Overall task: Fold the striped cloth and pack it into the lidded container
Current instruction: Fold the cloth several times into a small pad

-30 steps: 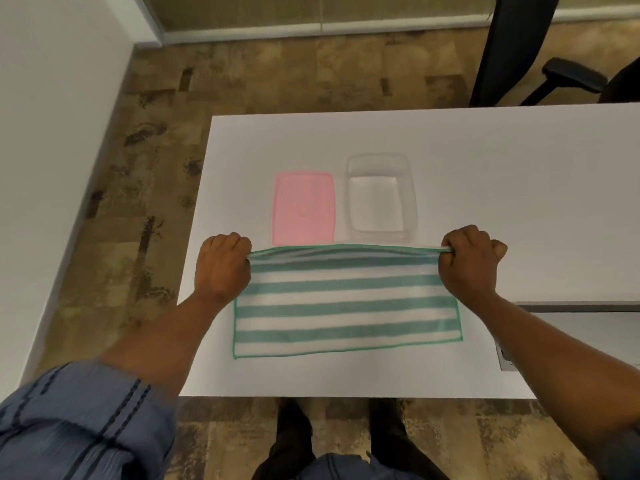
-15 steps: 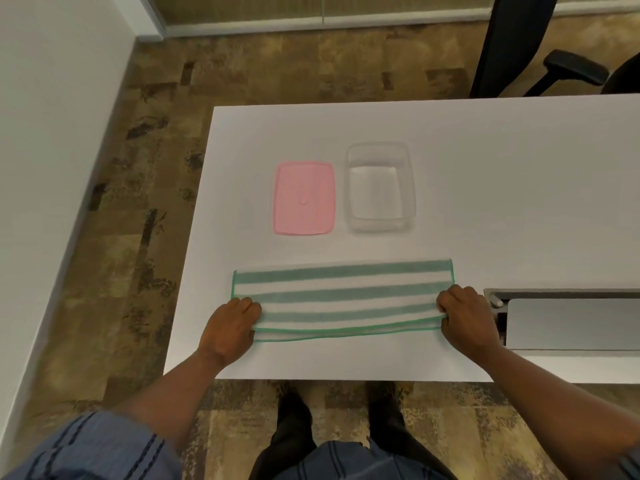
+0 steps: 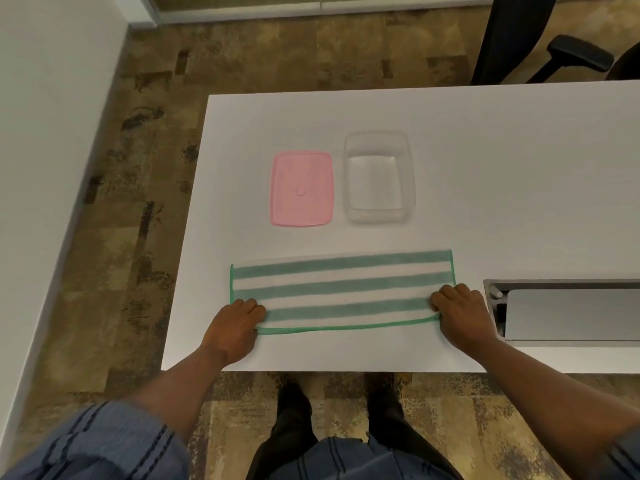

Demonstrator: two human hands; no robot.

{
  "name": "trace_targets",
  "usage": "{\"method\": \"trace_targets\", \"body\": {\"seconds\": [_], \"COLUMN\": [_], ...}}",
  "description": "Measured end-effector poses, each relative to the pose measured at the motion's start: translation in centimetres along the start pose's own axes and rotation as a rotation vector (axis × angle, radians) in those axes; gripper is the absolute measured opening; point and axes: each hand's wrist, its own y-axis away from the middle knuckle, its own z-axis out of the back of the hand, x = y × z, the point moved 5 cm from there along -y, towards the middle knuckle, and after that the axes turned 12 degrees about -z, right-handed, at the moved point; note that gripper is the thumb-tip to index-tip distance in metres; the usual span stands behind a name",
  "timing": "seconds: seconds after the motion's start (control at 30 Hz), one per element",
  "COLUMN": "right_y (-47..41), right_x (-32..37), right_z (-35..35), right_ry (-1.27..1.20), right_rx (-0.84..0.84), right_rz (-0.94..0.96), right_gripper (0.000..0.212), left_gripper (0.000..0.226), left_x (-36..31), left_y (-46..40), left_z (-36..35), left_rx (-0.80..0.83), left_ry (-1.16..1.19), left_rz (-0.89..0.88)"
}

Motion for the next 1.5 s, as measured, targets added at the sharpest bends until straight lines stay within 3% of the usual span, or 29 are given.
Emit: {"method": "trace_targets", "body": {"seconds": [0.1, 0.17, 0.33, 0.43, 0.63, 0.83, 1.0, 1.23, 1.5], "right_y": [0.5, 0.8, -0.4, -1.7, -3.7, -4.7, -4.8, -4.3, -3.2], "right_x": [-0.3, -0.5, 0.2, 2.3, 6.9, 9.9, 8.6, 3.2, 2.2], "right_z": [-0.5, -0.4, 0.8, 0.4, -2.4, -4.5, -5.7, -5.6, -4.8], "right_ry": [0.006, -0.03, -0.239, -0.241, -0.129, -0.065, -0.056, -0.058, -0.115], "right_rx": [0.078, 0.088, 0.007, 0.02, 0.212, 0.234, 0.205, 0.188, 0.195], "right_rz": [-0.058, -0.083, -0.218, -0.163, -0.063, -0.02, -0.049, -0.197, -0.363], "right_gripper": [0.023, 0.011, 0.038, 0.048, 0.066, 0.069, 0.073, 0.077, 0.079], "left_gripper": [0.015, 0.026, 0.034, 0.032, 0.065, 0.077, 0.087, 0.085, 0.085], "left_x": [0.1, 0.3, -1.1, -3.2, -6.5, -7.6, -6.6, -2.8, 2.1], "left_y": [0.5, 0.7, -2.2, -5.3, -10.2, -13.3, -13.1, -9.1, -4.3], "left_z": [-0.4, -0.7, 0.0, 0.5, -1.8, -4.5, -5.3, -5.4, -5.2], "left_rx": [-0.036, -0.07, -0.251, -0.333, -0.15, -0.115, -0.151, -0.138, -0.124], "left_ry": [0.039, 0.051, 0.082, 0.038, 0.014, -0.012, -0.018, -0.061, -0.094], "left_rz": [0.003, 0.025, 0.069, 0.029, -0.002, 0.039, 0.06, 0.139, 0.25]}}
